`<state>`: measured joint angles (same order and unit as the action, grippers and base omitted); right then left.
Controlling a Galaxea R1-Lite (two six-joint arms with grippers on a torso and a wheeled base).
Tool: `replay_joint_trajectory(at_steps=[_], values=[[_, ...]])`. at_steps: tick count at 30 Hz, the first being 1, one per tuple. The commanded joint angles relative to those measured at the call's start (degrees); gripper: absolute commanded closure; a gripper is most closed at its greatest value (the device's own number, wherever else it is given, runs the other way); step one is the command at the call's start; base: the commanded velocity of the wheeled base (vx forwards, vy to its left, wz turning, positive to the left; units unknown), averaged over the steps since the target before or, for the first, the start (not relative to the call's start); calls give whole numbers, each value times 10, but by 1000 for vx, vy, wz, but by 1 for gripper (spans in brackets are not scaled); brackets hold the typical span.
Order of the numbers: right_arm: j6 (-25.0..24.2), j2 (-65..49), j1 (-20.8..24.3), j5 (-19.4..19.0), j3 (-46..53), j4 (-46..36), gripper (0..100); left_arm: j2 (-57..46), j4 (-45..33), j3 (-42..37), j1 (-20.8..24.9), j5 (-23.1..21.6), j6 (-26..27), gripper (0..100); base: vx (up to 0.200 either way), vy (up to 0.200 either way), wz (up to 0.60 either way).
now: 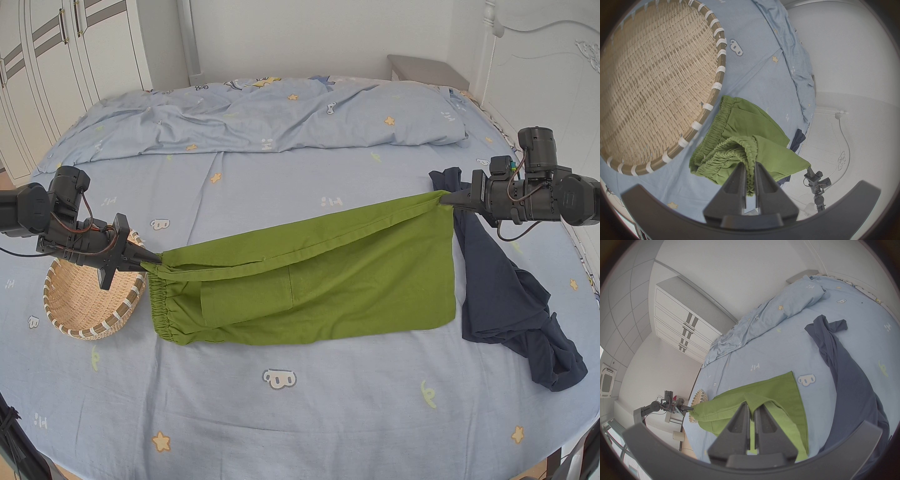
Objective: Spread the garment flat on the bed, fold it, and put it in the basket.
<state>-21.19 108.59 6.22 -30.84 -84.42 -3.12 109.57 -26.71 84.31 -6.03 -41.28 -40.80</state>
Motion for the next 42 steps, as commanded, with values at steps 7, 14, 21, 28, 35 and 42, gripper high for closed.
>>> replay_joint_trajectory(at_steps=[7, 14, 21, 28, 35, 42], values=[[1, 72, 1, 13, -65, -10, 100, 42, 8, 34, -1, 1, 3, 100, 0, 0, 0], [3, 92, 2, 12, -93, 1, 100, 51, 9, 52, -10, 4, 4, 100, 0, 0, 0], [2, 106, 0, 13, -103, 3, 100, 64, 18, 53, -5, 4, 5, 100, 0, 0, 0], [4, 119, -2, 13, -104, 4, 100, 75, 22, 54, -2, 4, 5, 100, 0, 0, 0], [4, 133, 2, 12, -103, 9, 0, 87, 41, 56, 0, 4, 16, 0, 0, 0, 0], [5, 125, -3, 11, -73, 9, 0, 70, 63, 45, 17, 2, 16, 0, 0, 0, 0]])
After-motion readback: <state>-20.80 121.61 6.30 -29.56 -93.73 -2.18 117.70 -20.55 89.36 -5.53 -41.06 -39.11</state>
